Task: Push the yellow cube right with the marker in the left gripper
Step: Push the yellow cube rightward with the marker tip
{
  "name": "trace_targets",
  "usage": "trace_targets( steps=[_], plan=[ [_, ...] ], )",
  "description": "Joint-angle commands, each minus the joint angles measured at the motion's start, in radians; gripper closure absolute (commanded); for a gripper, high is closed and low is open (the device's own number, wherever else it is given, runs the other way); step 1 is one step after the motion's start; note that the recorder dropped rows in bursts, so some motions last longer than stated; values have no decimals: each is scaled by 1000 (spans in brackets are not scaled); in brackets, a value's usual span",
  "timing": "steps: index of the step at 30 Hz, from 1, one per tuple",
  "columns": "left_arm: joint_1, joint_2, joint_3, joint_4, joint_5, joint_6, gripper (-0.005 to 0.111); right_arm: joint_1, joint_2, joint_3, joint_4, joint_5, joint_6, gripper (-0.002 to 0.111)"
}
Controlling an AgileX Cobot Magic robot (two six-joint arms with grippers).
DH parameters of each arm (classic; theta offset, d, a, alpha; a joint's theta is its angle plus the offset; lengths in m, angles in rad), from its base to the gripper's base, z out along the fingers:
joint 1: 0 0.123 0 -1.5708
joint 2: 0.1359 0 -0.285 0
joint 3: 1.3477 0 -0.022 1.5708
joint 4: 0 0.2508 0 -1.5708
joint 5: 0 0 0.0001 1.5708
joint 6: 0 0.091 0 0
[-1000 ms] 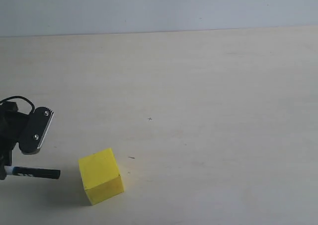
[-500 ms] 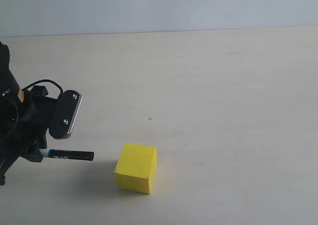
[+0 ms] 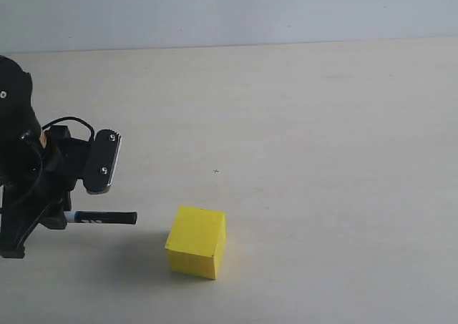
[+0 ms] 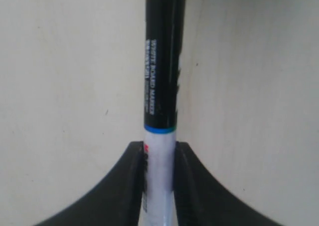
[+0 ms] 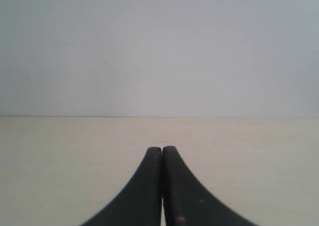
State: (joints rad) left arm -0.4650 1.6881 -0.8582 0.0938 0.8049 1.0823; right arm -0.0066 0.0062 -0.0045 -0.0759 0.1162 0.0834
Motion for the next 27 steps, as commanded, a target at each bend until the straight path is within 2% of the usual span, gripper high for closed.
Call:
trace_targets(
  steps=[1,10,16,27],
  plan=[
    [-2,32,-40,8,41,-16,107,1,-6,4,-3,-7,-1,108],
    [-12,34,-44,23,41,-10,107,1,-6,4,-3,-7,-1,108],
    [-93,34,-44,21,9,24,107,1,-6,4,-3,-7,-1,108],
    [-93,34,-44,2,-7,17,107,1,-6,4,-3,-5,-1,108]
  ],
)
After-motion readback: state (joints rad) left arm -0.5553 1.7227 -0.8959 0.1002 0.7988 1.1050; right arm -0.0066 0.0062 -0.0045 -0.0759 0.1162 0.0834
